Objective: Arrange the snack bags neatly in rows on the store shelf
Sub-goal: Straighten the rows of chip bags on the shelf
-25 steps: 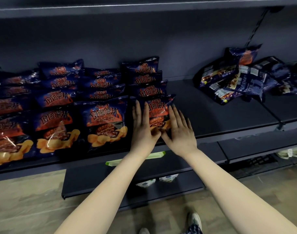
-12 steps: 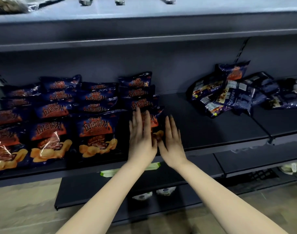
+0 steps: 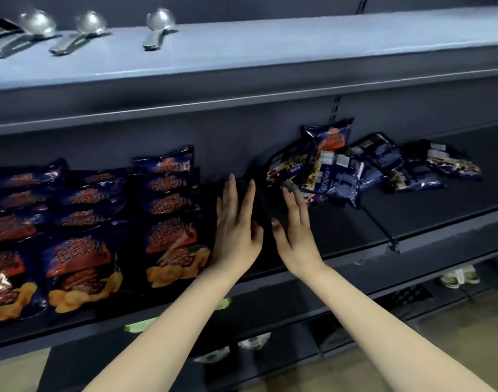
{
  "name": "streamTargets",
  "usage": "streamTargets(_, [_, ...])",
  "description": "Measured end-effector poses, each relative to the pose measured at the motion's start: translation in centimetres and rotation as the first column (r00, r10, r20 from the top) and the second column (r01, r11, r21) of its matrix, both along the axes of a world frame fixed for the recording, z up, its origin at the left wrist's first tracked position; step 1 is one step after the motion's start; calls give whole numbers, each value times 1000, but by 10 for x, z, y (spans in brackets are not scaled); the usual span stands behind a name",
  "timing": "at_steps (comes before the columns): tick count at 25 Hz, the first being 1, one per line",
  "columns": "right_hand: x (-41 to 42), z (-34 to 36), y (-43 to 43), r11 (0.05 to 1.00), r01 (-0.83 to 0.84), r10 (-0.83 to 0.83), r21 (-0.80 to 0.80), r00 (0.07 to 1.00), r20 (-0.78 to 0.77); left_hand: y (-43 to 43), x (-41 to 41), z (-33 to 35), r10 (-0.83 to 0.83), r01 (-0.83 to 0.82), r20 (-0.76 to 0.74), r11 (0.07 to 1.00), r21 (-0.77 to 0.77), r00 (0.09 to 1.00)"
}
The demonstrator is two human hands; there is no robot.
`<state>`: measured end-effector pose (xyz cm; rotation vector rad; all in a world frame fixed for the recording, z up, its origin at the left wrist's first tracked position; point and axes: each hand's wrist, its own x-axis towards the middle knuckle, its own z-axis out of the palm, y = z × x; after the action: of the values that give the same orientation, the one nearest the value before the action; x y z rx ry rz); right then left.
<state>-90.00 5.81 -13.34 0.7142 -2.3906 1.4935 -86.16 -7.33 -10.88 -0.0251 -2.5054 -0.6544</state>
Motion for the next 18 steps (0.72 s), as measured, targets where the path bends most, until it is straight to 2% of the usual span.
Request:
streamTargets(5, [-31, -1, 51, 997, 76, -76, -14, 997, 4, 47, -38, -2, -94, 94, -26, 996, 6, 995])
streamTargets(11, [-63, -6, 105, 983, 181, -181, -8, 983, -20, 98, -71, -13, -259, 258, -8, 958, 128, 966])
streamTargets(18, [-98, -15, 151, 970, 180, -187, 165, 982, 29, 130, -116, -24, -200, 197, 17, 976, 93, 980])
